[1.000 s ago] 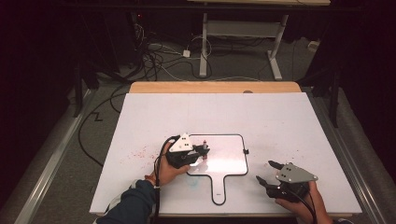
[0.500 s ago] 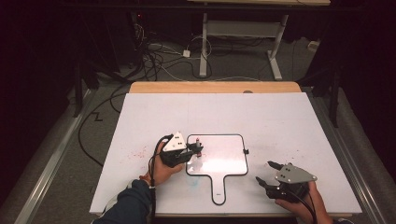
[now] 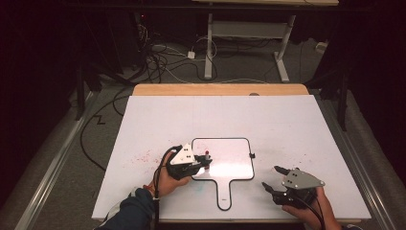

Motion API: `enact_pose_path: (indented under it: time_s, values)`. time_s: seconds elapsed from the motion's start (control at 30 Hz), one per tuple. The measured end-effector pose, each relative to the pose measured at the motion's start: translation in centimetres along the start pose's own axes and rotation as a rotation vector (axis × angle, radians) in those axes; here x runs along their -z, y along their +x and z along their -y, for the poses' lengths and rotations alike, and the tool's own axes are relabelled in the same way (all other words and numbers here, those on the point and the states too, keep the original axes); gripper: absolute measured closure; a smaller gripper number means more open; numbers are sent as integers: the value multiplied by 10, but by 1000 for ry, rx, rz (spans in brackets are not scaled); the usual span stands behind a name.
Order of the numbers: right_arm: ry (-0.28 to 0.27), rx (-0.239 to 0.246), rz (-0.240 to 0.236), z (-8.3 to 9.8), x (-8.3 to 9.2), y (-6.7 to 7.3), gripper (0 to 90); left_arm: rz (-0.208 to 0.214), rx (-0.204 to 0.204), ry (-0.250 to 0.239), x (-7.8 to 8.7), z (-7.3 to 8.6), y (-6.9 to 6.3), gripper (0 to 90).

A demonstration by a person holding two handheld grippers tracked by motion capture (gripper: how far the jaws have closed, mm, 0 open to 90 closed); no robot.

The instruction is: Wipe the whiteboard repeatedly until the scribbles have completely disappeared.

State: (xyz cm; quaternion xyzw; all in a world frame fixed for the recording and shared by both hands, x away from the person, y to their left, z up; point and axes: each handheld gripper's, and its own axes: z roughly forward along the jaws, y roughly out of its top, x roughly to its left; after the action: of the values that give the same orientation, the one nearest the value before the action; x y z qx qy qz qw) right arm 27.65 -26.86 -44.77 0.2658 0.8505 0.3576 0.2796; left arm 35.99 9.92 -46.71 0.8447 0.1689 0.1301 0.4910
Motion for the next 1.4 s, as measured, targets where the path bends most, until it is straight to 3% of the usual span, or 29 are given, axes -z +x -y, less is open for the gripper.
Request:
enact_pose_path:
  time_s: [0.07, 0.33, 0.6, 0.77, 0.93, 1.03, 1.13, 1.23, 1.4]
  values:
    - [-2, -4, 3, 0, 0, 0, 336, 2, 24, -8, 3, 3, 3, 789]
    - [-2, -3, 0, 0, 1, 0, 336, 61, -35, -4, 8, 5, -18, 789]
    - [-2, 1, -4, -1, 0, 1, 335, 75, -34, 9, 19, 10, -18, 789]
    - [4, 2, -7, 0, -2, 2, 335, 36, -41, 31, 27, 12, -12, 789]
    - [4, 1, -6, -1, -2, 2, 335, -19, -17, 29, 30, 16, 2, 789]
    - [5, 3, -9, -1, -2, 2, 335, -5, 0, 18, 29, 17, 2, 789]
    - [5, 0, -7, -1, -2, 2, 335, 46, 6, 7, 29, 17, -6, 789]
    - [5, -2, -9, 0, -2, 2, 335, 45, -53, 21, 26, 13, -15, 788]
    - [10, 3, -16, 0, -3, 3, 335, 8, -9, 2, 17, 12, 6, 789]
